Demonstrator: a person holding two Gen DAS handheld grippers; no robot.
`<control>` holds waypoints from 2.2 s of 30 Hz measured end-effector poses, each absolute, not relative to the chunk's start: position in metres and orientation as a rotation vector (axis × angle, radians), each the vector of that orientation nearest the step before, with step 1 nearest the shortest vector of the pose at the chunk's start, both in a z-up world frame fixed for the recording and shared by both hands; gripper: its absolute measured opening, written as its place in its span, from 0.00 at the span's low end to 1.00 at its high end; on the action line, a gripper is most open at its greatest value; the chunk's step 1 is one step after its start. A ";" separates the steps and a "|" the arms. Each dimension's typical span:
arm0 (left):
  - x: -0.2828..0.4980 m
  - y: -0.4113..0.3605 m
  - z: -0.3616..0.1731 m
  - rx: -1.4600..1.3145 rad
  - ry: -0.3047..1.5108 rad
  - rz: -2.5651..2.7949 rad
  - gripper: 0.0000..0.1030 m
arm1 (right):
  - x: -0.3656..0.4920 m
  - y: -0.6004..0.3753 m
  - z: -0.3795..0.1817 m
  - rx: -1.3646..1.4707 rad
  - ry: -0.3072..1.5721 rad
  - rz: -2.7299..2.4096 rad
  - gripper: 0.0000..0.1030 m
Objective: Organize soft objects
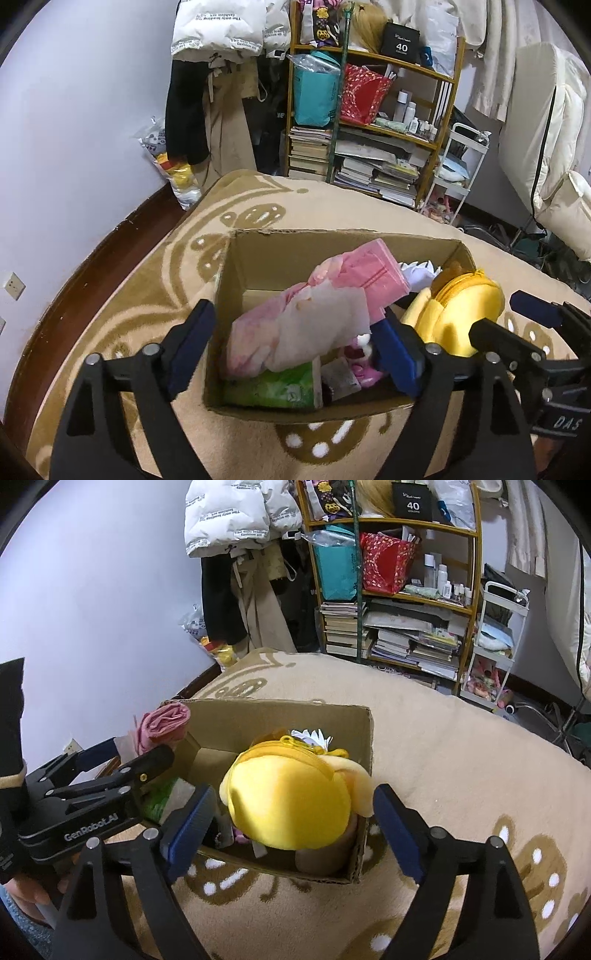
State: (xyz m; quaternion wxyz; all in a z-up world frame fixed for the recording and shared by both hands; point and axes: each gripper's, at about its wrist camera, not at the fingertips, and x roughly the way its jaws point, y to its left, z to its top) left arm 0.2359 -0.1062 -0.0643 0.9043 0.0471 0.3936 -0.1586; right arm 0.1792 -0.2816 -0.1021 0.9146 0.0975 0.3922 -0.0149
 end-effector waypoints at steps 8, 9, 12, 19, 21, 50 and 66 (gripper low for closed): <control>0.226 -0.098 -0.056 0.122 0.804 -0.326 0.92 | 0.169 -0.282 -0.092 0.199 0.786 -0.040 0.97; 0.224 -0.098 -0.055 0.123 0.804 -0.328 0.92 | 0.167 -0.283 -0.090 0.202 0.778 -0.043 0.99; 0.218 -0.097 -0.053 0.134 0.806 -0.328 0.92 | 0.160 -0.286 -0.083 0.213 0.758 -0.044 0.99; 0.211 -0.095 -0.042 0.132 0.809 -0.312 0.92 | 0.150 -0.292 -0.073 0.243 0.741 -0.048 1.00; 0.208 -0.093 -0.035 0.121 0.800 -0.322 0.93 | 0.145 -0.292 -0.072 0.234 0.742 -0.053 1.00; 0.072 -0.029 0.059 0.140 0.508 -0.186 0.99 | 0.040 -0.268 -0.008 0.178 0.615 -0.044 1.00; 0.027 -0.002 0.024 0.093 0.392 -0.133 0.99 | -0.003 -0.258 -0.016 0.165 0.525 -0.058 1.00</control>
